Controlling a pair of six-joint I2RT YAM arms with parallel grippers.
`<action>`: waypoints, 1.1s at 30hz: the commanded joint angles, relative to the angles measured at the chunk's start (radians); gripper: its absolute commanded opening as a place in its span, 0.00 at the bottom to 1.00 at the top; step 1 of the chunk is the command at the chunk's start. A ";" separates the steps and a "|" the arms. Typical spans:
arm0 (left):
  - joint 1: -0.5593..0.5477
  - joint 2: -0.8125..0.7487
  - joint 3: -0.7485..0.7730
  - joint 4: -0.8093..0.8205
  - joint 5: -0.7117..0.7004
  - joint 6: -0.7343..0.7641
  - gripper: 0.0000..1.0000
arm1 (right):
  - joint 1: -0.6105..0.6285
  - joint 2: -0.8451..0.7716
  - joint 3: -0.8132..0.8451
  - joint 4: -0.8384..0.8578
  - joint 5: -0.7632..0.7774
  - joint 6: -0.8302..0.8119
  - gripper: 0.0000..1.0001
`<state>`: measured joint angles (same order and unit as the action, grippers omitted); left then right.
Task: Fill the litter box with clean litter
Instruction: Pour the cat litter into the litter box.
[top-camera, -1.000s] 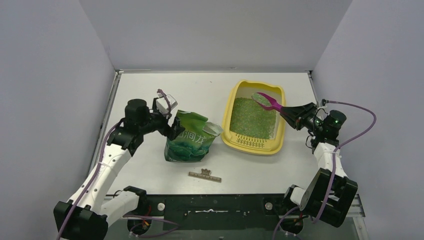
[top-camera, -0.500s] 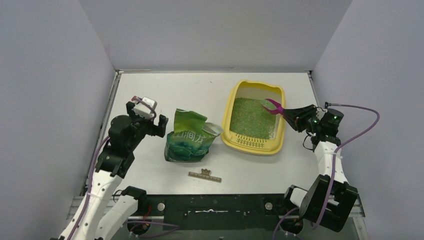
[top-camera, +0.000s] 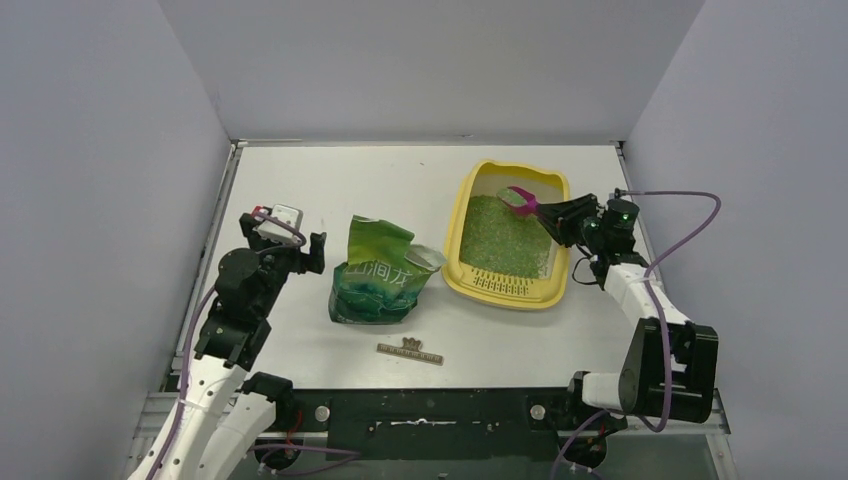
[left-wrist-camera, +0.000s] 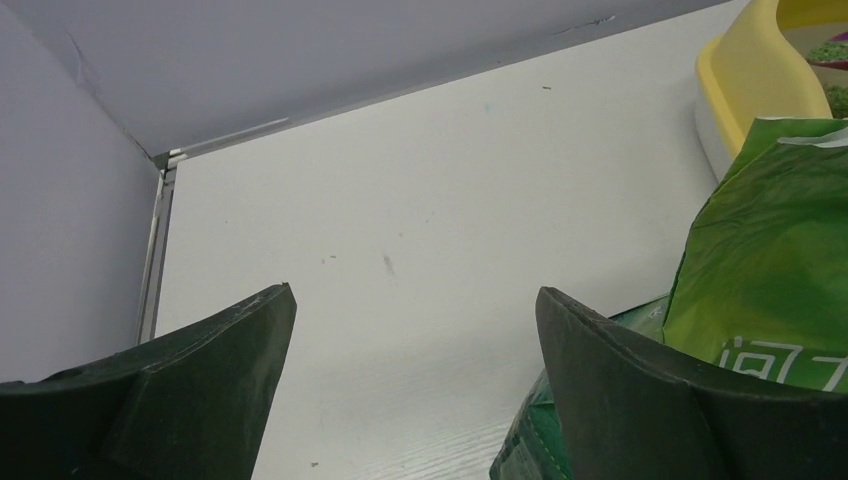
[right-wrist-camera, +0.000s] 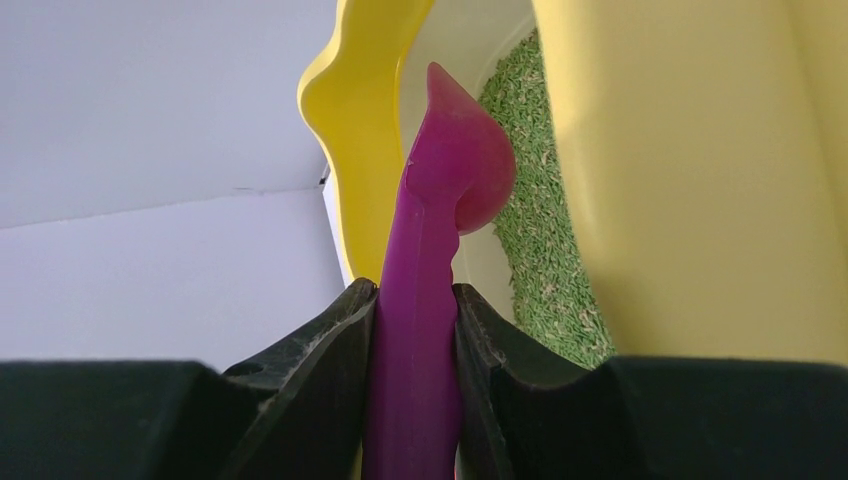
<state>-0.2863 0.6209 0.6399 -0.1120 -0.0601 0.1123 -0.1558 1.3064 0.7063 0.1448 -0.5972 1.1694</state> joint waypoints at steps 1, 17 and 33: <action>0.004 -0.012 0.039 0.048 -0.015 0.013 0.89 | 0.048 0.020 0.051 0.191 0.154 0.041 0.00; 0.005 -0.035 0.029 0.052 -0.020 0.020 0.89 | 0.077 0.110 0.007 0.338 0.178 0.138 0.00; 0.006 -0.015 0.033 0.042 -0.018 0.024 0.89 | 0.121 0.071 0.044 0.248 0.232 0.072 0.00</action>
<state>-0.2863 0.6056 0.6399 -0.1150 -0.0746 0.1246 -0.0319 1.4490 0.7033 0.3798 -0.4187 1.2919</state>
